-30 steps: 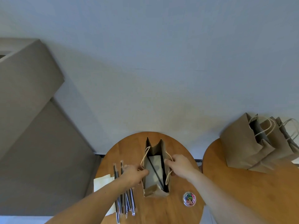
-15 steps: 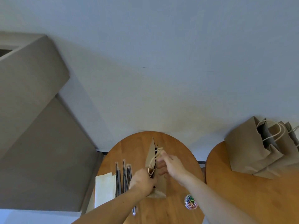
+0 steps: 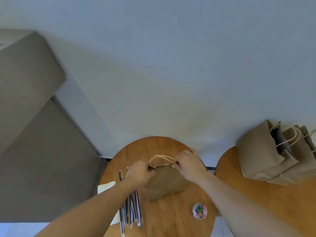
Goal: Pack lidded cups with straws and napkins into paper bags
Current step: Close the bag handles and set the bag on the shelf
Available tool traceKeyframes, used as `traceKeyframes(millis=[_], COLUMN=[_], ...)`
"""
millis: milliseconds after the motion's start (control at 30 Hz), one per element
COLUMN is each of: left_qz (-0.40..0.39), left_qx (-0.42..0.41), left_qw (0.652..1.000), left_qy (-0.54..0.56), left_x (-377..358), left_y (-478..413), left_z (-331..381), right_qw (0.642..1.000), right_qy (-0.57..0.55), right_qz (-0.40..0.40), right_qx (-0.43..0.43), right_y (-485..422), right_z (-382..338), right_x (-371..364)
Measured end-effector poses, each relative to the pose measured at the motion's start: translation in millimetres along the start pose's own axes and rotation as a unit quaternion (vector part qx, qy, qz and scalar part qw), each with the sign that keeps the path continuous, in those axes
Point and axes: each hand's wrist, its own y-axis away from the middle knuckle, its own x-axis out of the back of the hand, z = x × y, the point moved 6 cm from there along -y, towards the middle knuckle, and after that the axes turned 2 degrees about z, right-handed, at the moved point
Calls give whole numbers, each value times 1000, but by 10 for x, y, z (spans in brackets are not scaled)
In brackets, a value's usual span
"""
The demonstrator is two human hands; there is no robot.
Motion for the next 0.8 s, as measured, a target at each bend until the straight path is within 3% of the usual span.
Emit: traceKeyframes(millis=[267,433,500,633,700,800], left_qz=[81,76,76,94,118,90], left_qx=[-7,-43,-51,-47,-54,-33], left_qw=[996,995,995,993,990,990], left_qy=[-42,-48,-42,-44,-46,-106], left_x=[-106,-231,-239,-170,-124,-175], left_y=[-79,-74,-107,-201,-227,-243], left_z=[126,156,116,73,126,190], right_qw=[997,988,978,925,923,941], right_qy=[-79,-147,-188,-271,-253,-185], right_qz=[21,41,73,171,142,-6], right_qx=[-10,-23,-55,-206,-255,-282], right_y=[82,208,325,725,921,1200], right_z=[60,131,273,708,843,942], right_x=[-138,-175,-192,-255,-459,-997])
